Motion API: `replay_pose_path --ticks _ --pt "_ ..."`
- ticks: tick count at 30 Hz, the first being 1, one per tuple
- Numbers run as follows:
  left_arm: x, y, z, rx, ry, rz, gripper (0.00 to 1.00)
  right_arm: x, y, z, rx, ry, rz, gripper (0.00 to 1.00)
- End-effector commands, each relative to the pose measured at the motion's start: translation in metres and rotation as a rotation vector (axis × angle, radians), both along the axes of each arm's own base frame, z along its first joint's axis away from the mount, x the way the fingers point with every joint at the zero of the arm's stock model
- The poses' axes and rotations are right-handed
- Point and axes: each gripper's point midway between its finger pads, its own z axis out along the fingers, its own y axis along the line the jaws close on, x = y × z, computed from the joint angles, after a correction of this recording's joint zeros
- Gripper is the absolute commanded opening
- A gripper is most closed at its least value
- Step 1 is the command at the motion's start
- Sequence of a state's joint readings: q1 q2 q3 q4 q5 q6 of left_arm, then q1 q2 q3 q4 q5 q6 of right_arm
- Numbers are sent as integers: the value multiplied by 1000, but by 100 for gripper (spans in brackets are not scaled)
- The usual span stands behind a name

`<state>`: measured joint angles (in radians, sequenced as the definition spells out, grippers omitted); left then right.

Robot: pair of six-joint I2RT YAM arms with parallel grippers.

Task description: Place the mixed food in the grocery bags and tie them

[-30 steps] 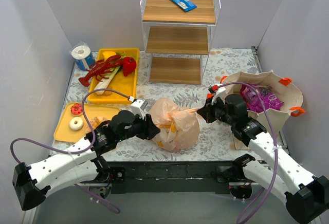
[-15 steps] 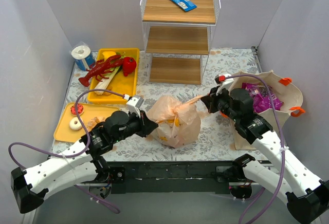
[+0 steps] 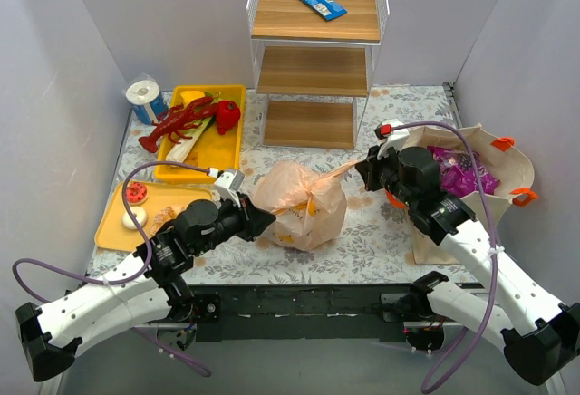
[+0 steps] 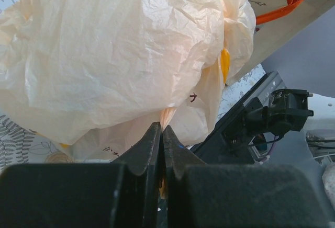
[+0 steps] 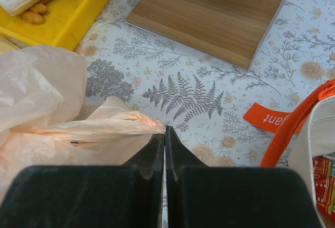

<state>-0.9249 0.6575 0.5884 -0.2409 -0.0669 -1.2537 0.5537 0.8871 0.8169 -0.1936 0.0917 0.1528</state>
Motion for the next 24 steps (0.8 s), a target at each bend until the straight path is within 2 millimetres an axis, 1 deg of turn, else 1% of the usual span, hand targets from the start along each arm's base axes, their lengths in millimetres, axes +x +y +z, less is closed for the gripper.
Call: replay_pose_path --ticks 1,2,3,5,6,7,10,11,15,17,19,22,23,24 --pt "-9 16 -37 94 80 17 0 30 -49 16 -70 -110 -261 1" --pt "-10 16 -40 100 92 16 0 32 -54 9 -96 -92 -285 1" --pt "-10 17 -43 104 103 23 0 37 -56 -3 -129 -61 -294 1" --pt "-10 19 -43 107 115 36 0 44 -61 -13 -160 -34 -311 1" --pt "-6 23 -44 116 115 63 0 50 -67 -21 -185 -15 -326 1" --pt "-6 23 -43 118 115 68 0 53 -70 -22 -193 -10 -337 1" --pt "-7 25 -40 122 113 65 0 63 -78 -16 -194 -17 -369 1" --pt "-7 25 -40 122 113 67 0 66 -82 -9 -189 -31 -388 1" --pt "-9 26 -35 107 102 62 0 76 -94 3 -195 -49 -438 1" --pt "-11 24 -29 87 85 39 0 79 -98 4 -196 -53 -458 1" --pt "-13 23 -26 82 73 26 0 82 -104 5 -195 -62 -481 1" --pt "-17 21 -18 59 51 -8 0 88 -115 3 -202 -62 -516 1" --pt "-20 20 -15 49 45 -25 0 89 -118 5 -200 -64 -521 1" --pt "-22 20 -11 37 35 -36 0 90 -124 9 -199 -71 -535 1"
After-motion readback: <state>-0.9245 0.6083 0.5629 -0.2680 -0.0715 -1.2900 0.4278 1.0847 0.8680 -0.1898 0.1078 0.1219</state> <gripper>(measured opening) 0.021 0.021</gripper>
